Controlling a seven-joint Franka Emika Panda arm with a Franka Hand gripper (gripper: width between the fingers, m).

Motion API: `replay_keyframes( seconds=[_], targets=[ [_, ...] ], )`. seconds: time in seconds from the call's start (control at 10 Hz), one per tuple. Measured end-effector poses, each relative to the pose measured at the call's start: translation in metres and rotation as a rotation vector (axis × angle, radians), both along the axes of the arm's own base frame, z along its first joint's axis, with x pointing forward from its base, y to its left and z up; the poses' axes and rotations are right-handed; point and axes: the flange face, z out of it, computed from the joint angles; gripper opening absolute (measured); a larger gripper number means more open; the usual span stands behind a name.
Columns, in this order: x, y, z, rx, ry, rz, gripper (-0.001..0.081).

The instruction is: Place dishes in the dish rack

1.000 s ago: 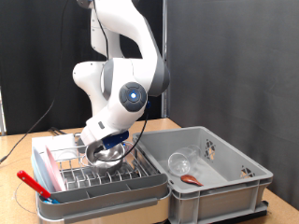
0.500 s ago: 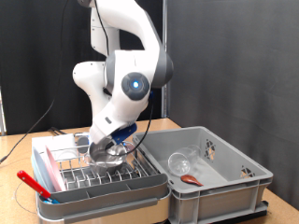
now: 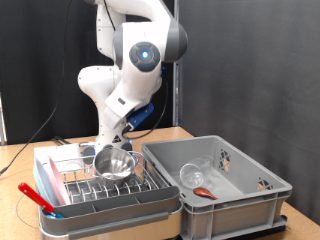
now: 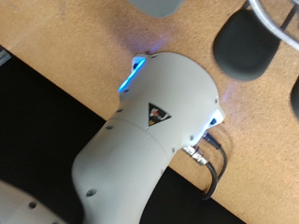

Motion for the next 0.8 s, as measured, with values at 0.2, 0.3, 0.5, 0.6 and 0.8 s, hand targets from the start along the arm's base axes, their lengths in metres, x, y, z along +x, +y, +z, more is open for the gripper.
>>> replay_keyframes(
  seconds=[0.2,0.3,0.5,0.6,0.8],
  targets=[
    [-0.006,0.003,0.015,0.006,0.003,0.005,0.0803],
    [-0.006,0.003,0.014,0.003,0.001,0.006,0.0803],
    [0.000,-0.002,0.009,-0.026,-0.071,0.176,0.0803],
    [0.003,-0.002,0.010,-0.047,-0.126,0.282,0.0803],
    [0.008,-0.003,0.016,-0.097,-0.224,0.477,0.0803]
  ],
)
